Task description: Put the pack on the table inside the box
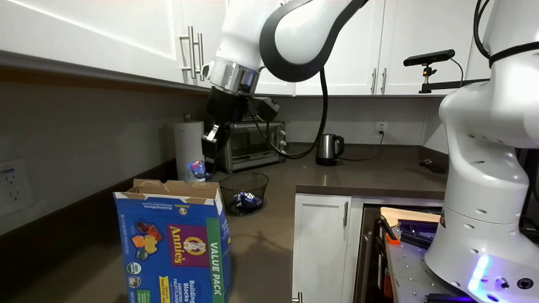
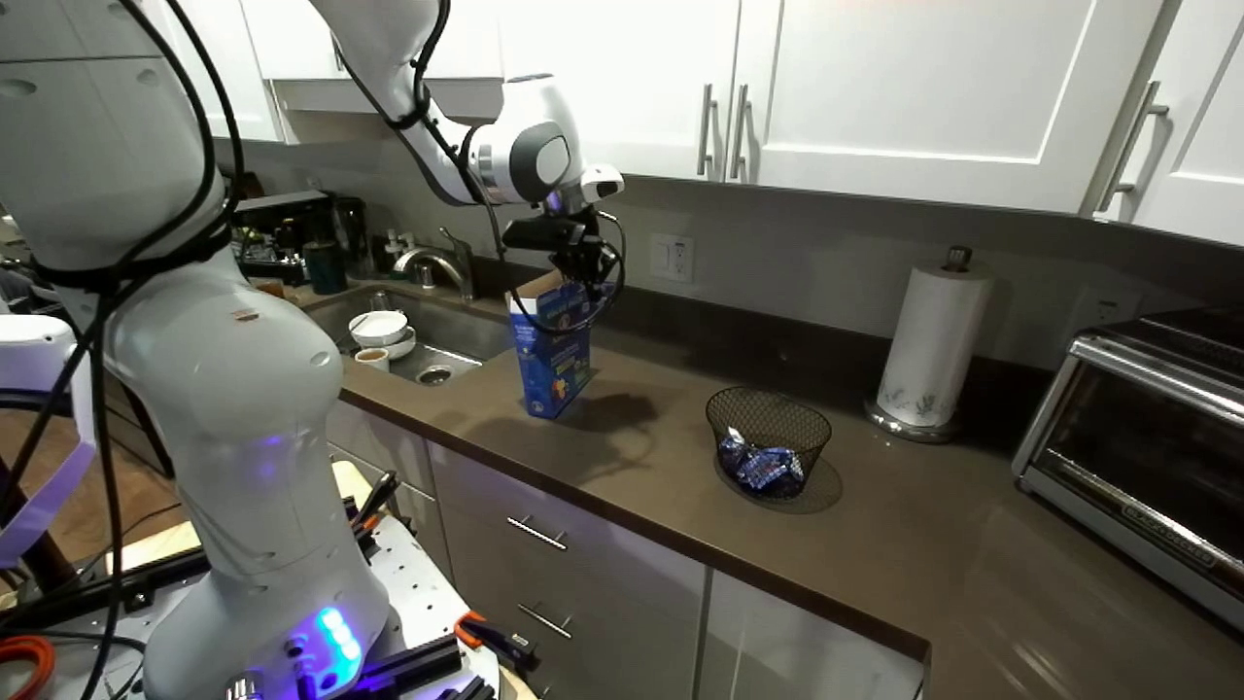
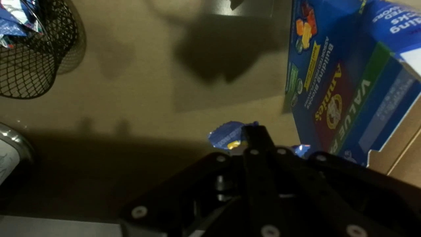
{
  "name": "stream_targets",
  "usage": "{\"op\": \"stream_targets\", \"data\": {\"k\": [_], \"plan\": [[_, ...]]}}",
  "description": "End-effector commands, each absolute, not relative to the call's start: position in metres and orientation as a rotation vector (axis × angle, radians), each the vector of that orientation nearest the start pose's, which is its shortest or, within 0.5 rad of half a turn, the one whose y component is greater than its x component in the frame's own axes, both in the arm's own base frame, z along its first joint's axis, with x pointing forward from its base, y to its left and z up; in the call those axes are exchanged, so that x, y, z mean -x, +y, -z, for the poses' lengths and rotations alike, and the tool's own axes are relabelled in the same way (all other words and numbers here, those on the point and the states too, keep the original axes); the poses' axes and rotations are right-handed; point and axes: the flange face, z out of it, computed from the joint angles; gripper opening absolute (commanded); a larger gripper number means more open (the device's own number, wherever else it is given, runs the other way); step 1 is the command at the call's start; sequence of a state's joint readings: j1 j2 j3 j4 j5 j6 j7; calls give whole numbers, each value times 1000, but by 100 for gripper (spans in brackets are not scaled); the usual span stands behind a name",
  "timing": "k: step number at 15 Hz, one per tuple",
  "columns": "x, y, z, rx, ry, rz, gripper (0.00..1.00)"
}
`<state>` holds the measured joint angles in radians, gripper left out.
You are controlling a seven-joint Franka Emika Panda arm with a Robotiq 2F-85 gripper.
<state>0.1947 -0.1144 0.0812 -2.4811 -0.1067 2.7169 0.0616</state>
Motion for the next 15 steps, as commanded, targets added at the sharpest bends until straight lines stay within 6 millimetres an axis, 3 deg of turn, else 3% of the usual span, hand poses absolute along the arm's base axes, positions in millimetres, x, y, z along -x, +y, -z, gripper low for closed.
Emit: {"op": "stream_targets", "data": {"k": [1, 15], "plan": [[-465, 134, -384, 3049, -511, 577, 0], [-454, 176, -413, 2832, -702, 628, 0]]}}
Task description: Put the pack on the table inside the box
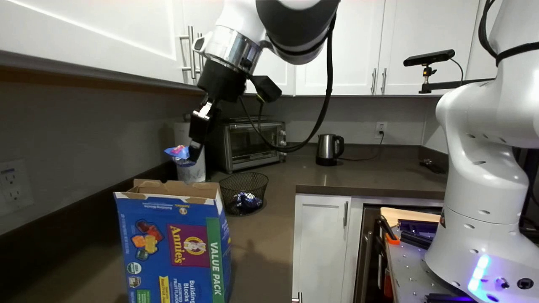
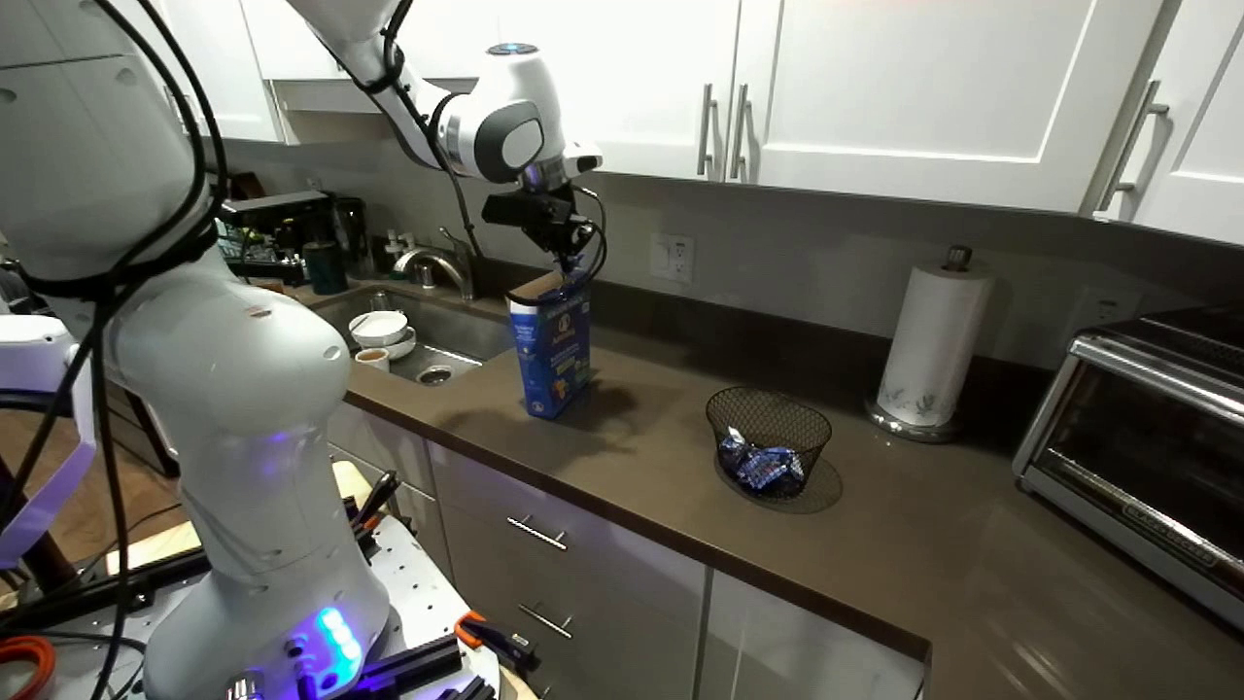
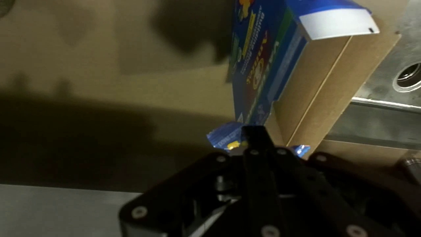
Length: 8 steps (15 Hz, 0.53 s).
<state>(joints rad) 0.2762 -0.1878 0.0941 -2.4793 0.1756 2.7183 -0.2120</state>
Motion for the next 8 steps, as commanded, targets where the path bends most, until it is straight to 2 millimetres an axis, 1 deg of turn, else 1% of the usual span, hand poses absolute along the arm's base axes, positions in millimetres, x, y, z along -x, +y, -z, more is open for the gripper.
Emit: {"op": "stream_targets", "data": {"k": [1, 8], "plan": [[-454, 178, -413, 2810, -711, 626, 0], [-451, 186, -413, 2690, -740, 603, 0]]}}
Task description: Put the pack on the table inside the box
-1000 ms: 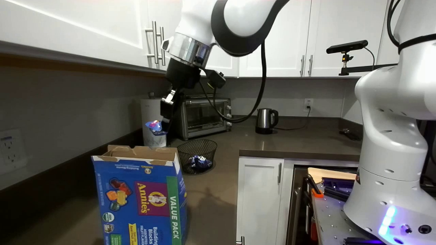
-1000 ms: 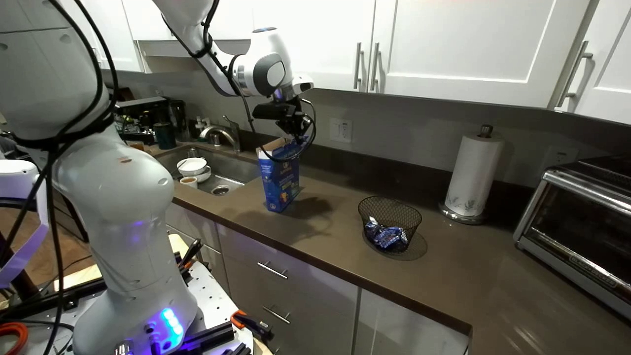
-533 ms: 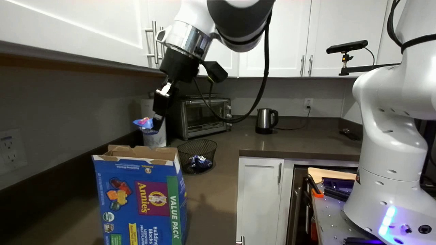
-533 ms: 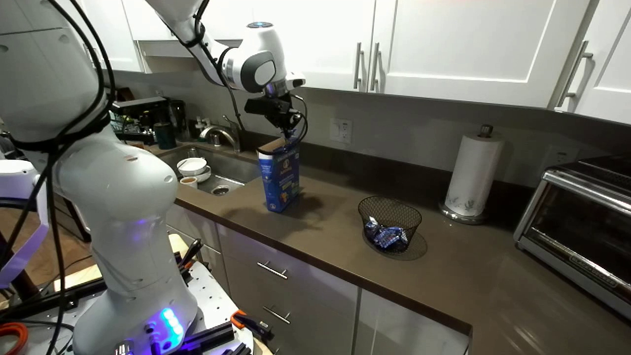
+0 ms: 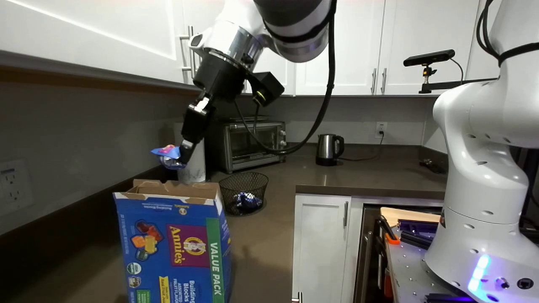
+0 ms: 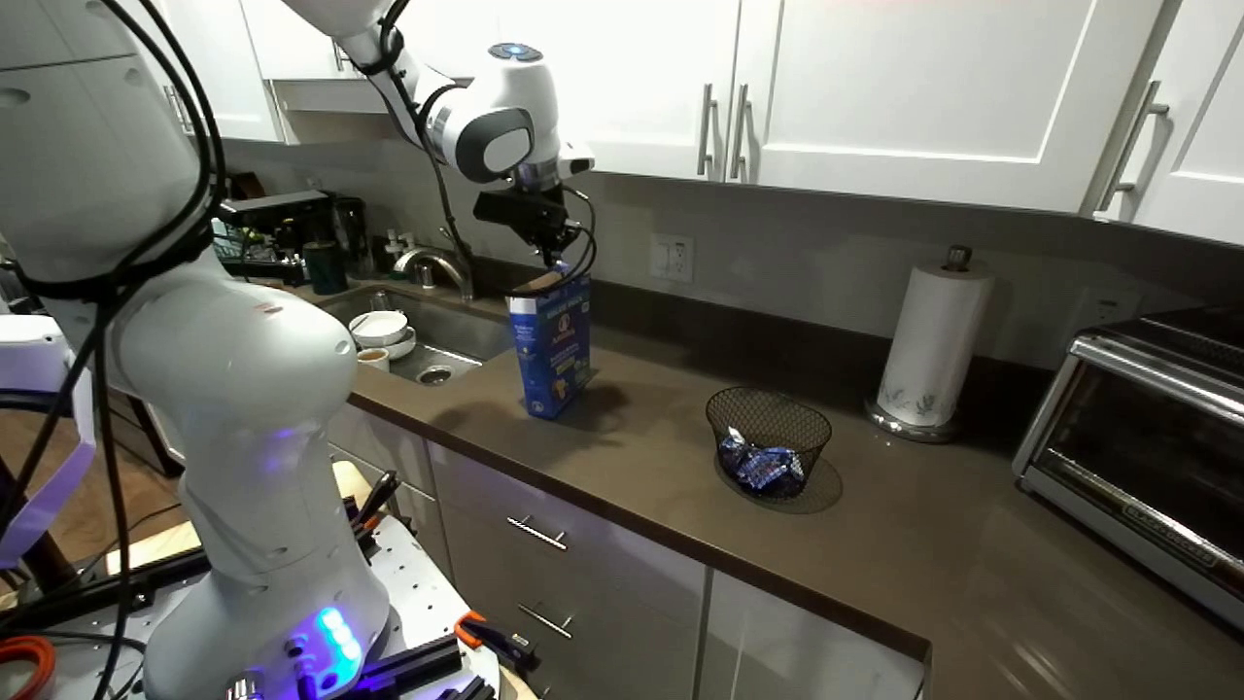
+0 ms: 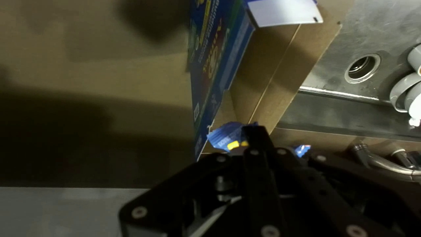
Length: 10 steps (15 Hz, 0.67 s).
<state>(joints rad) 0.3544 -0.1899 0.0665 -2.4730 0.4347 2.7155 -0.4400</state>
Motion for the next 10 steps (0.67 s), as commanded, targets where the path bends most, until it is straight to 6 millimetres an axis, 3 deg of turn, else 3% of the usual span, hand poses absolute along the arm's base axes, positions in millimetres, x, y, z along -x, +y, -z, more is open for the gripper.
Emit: {"op": "stream_targets", "data": {"k": [1, 6, 7, 10], "plan": [[-451, 186, -413, 2680, -743, 598, 0], [-451, 182, -407, 2663, -741, 570, 0], [-451, 182, -407, 2663, -741, 563, 26], [-450, 180, -406, 2662, -744, 555, 40]]}}
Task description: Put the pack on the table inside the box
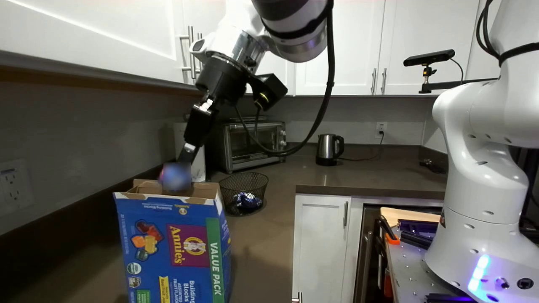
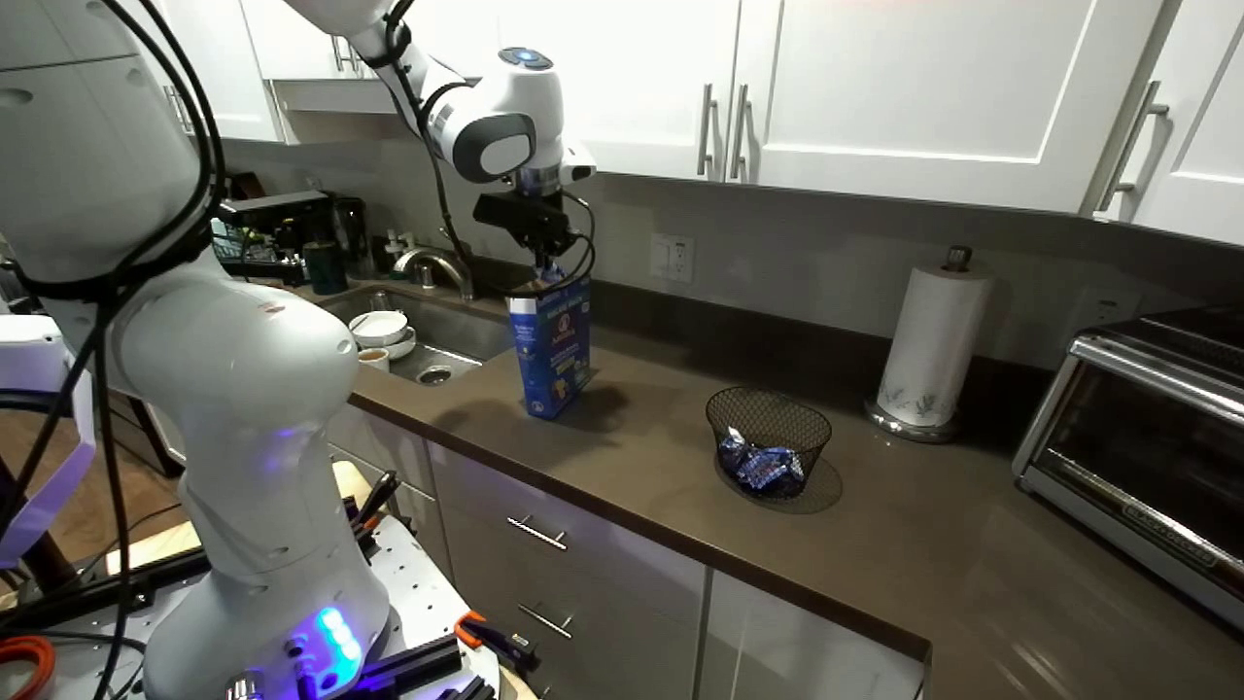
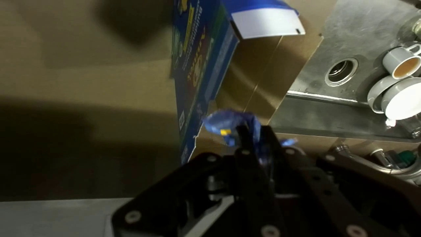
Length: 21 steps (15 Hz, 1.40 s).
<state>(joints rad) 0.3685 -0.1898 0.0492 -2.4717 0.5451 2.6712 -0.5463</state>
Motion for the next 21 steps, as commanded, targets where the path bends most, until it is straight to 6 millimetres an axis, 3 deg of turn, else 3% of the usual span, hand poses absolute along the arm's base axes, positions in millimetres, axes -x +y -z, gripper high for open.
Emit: {"op": "stream_targets", "data": {"k": [1, 9, 21], "plan": [[-450, 179, -405, 2662, -743, 555, 46], [-454, 165, -401, 2758, -751, 562, 97], [-452, 148, -396, 2799, -634, 481, 100]]}}
